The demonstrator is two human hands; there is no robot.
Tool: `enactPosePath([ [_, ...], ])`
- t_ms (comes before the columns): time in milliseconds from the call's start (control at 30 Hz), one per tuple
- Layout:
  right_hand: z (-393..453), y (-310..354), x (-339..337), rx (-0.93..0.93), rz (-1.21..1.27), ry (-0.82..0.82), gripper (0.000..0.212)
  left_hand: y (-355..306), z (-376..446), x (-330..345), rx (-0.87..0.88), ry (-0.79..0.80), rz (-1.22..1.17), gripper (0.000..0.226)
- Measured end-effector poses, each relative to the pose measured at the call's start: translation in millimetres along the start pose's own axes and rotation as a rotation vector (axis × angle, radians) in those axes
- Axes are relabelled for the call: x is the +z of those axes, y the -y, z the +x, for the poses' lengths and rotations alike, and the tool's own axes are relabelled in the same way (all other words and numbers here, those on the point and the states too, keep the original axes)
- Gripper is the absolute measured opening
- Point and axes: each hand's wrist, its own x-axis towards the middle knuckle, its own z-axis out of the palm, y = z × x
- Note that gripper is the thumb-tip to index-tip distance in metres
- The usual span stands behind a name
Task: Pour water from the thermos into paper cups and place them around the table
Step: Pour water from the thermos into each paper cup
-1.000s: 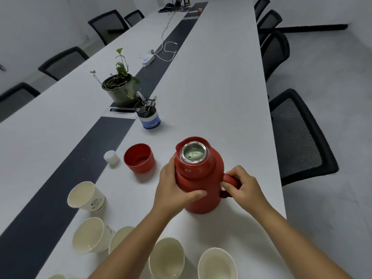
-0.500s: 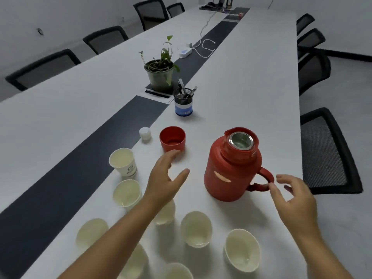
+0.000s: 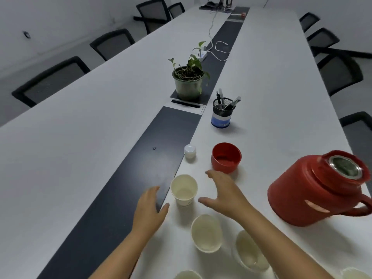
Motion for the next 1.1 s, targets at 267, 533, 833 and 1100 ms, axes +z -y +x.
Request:
enactPosePath([
  [267,46.5,24.6,60.4,0.057,-0.148,0.133,0.102,44.9,-10.1,11.1,0.289,0.229,0.567,0.064],
  [533,12.2,30.3,20.6,0.159,0.137,-0.251,0.091,63.0,-6.3,25.1,0.204,0.252,0.474,0.071],
  [833,-169.2,6.0,-38.2,0.367,0.140,-0.648,0.095,-7.8,-44.3,-17.2,0.307,0.095,0.078,0.055],
  [1100,-336.3,-68.6,-10.0,0.548,0.134,-0.751,0.109,-58.6,-211.4,12.0,0.720,-0.114,-0.201,0.038],
])
